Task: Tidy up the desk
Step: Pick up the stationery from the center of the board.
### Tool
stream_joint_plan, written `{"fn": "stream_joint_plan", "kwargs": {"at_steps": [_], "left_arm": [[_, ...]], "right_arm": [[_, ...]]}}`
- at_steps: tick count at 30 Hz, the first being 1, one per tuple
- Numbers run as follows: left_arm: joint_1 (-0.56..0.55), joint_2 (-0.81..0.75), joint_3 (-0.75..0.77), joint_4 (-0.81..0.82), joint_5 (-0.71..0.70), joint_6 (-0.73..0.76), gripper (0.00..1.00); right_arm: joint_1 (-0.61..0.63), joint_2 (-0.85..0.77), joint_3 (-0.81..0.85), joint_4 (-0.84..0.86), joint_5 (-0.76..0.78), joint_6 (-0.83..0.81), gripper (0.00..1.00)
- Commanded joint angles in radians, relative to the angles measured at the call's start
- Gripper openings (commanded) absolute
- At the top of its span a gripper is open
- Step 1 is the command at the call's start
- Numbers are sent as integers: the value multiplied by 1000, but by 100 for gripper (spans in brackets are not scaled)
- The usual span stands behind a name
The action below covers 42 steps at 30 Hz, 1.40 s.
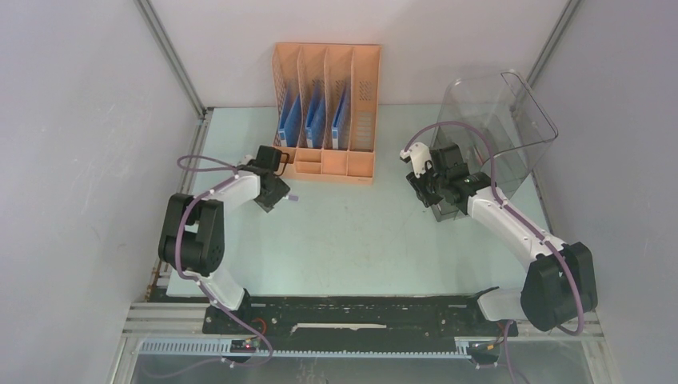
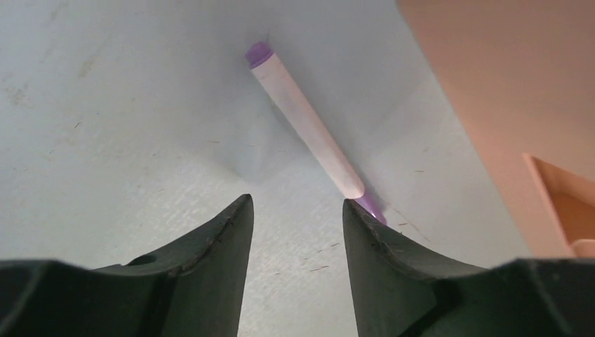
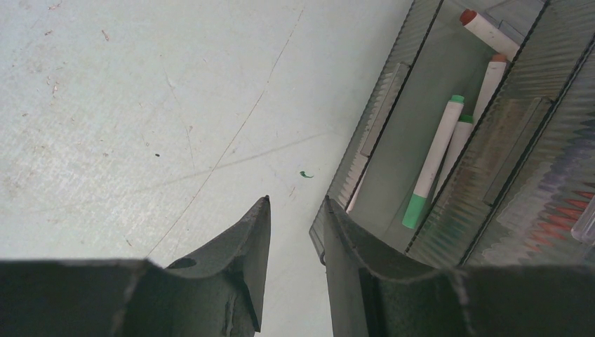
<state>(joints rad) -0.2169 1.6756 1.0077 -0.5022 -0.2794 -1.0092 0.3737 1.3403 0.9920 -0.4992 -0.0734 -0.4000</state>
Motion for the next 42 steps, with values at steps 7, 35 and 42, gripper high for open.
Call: {"fn": "stream_joint_plan", "kwargs": {"at_steps": [7, 35, 42], "left_arm": [[14, 80, 127, 13, 26, -9, 57], [16, 138, 182, -141, -17, 19, 25], [17, 100, 143, -133, -16, 32, 9]], "right_arm": [[6, -34, 38, 5, -9, -11, 41], [6, -50, 38, 5, -12, -11, 41], [5, -53, 38, 5, -14, -11, 41]]}}
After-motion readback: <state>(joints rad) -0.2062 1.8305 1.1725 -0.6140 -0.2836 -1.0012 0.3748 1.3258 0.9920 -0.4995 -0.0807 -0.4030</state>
